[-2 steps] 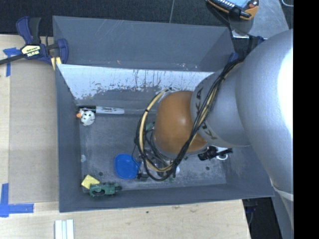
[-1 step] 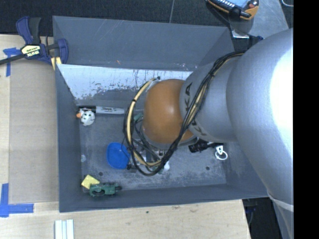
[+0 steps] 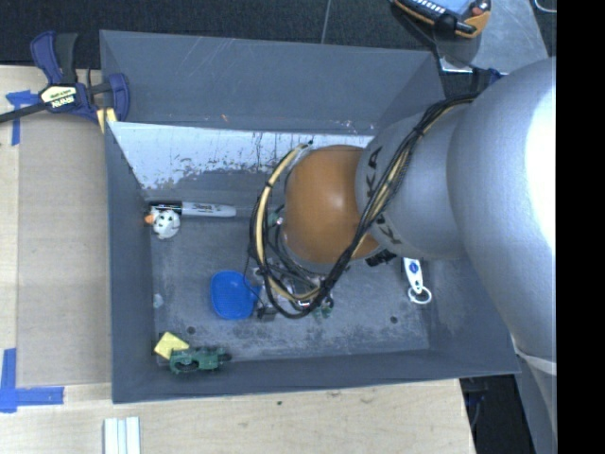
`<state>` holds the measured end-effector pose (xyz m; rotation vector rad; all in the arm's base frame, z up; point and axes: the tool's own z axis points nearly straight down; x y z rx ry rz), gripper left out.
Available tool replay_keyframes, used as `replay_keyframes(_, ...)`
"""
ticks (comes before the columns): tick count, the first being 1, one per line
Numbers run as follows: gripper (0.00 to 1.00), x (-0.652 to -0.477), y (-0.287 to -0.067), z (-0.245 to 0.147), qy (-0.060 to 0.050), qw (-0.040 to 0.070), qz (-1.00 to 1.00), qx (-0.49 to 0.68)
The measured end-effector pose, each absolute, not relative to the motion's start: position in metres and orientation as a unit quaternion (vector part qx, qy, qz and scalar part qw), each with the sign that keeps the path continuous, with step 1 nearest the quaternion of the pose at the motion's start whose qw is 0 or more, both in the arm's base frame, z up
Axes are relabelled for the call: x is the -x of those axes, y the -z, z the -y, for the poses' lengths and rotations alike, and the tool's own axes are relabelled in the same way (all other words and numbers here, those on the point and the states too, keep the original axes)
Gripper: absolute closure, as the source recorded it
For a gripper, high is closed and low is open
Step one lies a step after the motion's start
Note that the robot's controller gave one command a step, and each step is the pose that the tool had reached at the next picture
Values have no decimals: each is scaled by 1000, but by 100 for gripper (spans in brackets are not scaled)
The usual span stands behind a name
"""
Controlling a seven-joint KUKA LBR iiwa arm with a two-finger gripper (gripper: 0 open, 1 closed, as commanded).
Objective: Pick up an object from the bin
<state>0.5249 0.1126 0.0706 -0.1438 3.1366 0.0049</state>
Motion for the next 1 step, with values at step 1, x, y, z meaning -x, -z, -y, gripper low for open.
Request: replay_keyframes(1,100,-497,-70,-152,-2,1,-1000,14)
